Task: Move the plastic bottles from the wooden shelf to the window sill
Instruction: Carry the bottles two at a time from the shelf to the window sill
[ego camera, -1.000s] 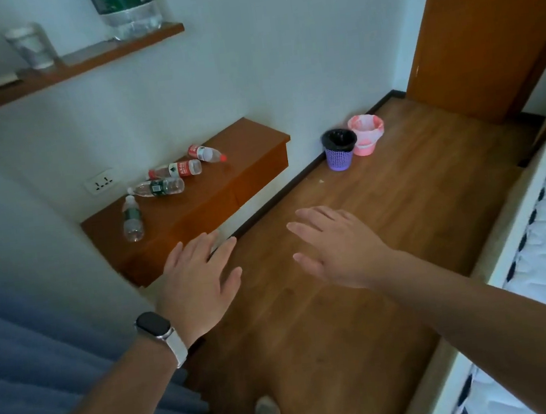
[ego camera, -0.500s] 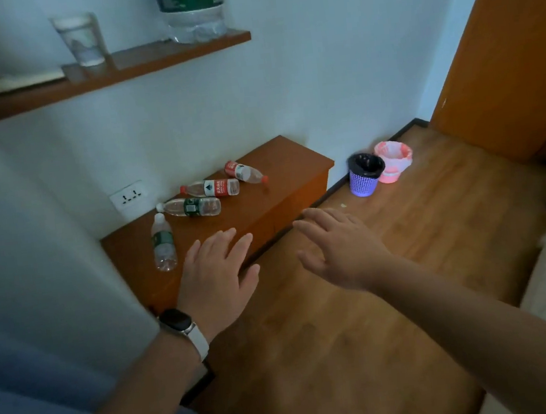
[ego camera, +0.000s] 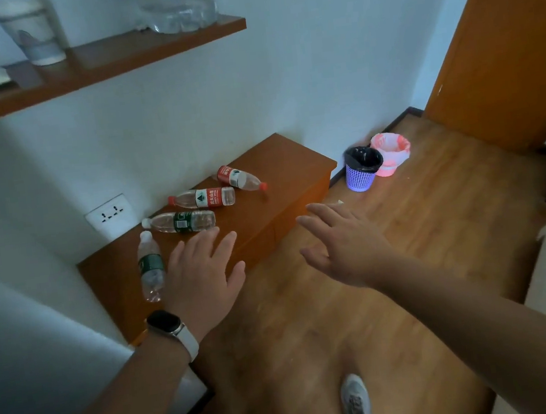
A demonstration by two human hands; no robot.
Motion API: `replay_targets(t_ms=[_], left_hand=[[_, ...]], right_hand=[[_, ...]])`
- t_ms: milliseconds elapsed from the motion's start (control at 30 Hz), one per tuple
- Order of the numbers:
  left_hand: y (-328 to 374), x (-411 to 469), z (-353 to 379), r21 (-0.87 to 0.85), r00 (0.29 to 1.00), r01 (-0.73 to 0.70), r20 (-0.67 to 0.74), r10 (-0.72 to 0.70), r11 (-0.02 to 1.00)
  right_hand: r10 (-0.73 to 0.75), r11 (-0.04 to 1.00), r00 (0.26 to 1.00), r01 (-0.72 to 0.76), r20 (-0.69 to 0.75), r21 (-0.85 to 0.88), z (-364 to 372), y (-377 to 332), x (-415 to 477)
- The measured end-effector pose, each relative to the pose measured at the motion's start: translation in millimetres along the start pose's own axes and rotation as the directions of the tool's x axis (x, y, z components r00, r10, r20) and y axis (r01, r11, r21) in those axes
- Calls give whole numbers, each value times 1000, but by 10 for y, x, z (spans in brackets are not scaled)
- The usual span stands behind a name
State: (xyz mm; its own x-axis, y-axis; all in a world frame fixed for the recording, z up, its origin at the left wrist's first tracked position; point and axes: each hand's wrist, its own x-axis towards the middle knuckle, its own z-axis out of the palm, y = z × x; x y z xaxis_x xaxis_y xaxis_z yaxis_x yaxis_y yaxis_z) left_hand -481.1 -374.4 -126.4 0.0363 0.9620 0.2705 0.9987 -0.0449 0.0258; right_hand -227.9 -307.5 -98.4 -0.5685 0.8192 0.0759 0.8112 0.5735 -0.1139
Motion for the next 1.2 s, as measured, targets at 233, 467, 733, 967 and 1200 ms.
replay_targets(t_ms=[233,467,733,967,1200], left_hand=[[66,783,298,43,999,32,10,-32,999],[256,1797,367,87,997,70,-23,-68,994],[404,2296,566,97,988,149,-40,-146,984],[306,2503,691,138,984,178,-34,-175,974],[62,2551,1003,132,968,253,-33,-251,958]], right_hand=[[-48,998,996,46,72,35,143,600,655],[-125,989,989,119,76,82,59,1427,1432],[-222,972,973,216,61,91,45,1955,2098],[-321,941,944,311,70,131,124,1931,2512],[-418,905,902,405,104,127,349,1799,2933]])
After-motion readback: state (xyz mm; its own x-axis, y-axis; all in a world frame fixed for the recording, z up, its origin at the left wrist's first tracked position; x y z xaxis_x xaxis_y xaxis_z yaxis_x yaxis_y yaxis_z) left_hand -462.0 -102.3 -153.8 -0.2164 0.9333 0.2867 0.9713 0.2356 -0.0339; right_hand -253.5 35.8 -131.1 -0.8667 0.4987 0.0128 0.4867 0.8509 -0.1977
